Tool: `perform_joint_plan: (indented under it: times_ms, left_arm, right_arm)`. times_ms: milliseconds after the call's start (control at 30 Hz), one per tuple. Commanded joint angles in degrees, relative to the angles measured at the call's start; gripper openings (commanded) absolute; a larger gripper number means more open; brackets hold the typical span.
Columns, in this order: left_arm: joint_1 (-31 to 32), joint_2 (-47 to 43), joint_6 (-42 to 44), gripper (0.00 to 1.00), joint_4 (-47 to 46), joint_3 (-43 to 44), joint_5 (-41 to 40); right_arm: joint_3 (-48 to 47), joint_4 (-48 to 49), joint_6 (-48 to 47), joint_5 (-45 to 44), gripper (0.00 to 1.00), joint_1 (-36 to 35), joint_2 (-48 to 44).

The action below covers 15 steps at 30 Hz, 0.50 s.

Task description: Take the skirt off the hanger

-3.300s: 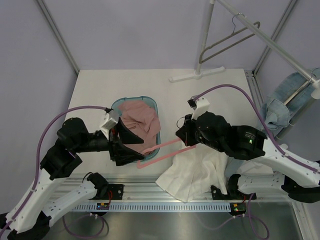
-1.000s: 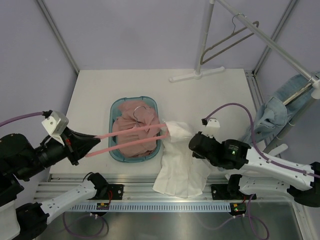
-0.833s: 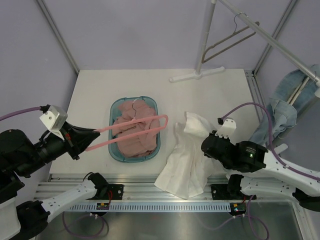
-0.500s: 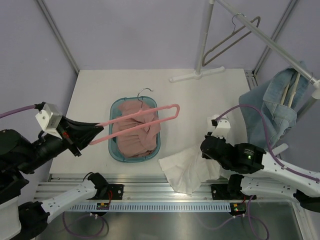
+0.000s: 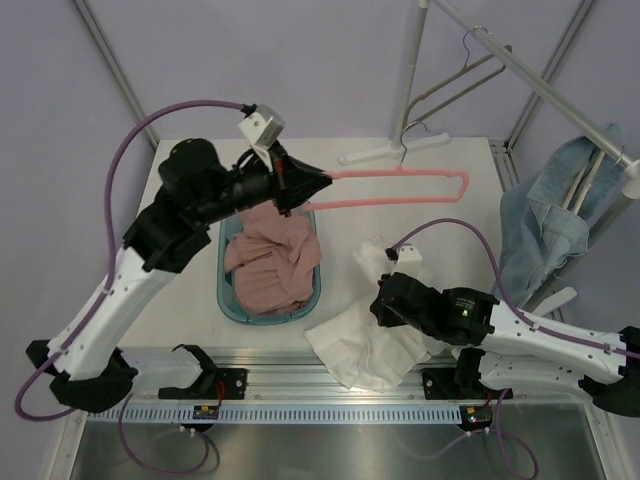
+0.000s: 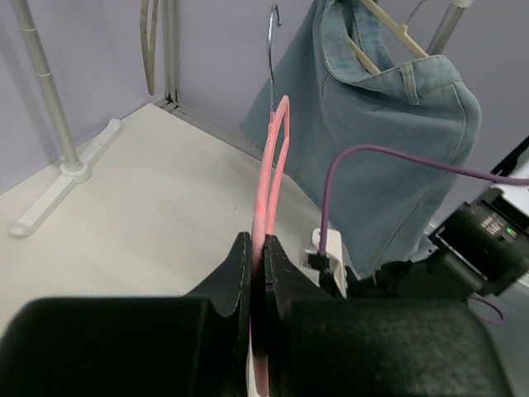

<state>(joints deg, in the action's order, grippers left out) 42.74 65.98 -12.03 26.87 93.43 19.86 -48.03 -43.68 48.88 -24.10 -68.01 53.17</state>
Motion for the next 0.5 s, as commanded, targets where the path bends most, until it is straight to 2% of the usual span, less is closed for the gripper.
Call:
perform_joint_plan:
  times_ms: [0, 233, 467]
  left_arm:
    - [1.4, 7.0, -2.1, 0.00, -14.9, 4.8, 2.5]
    - [4.5, 20.3, 1.0, 0.00, -17.5, 15.2, -4.6]
    - [5.0, 29.0, 1.0, 0.00, -20.6, 24.7, -5.7]
  right_arm:
    - [-0.1, 4.4, 1.1, 2.4, 0.00, -0.6, -0.3]
    - [1.0, 4.5, 2.6, 2.7, 0.00, -0.6, -1.1]
    - [1.4, 2.8, 3.6, 1.8, 0.00, -0.6, -2.2]
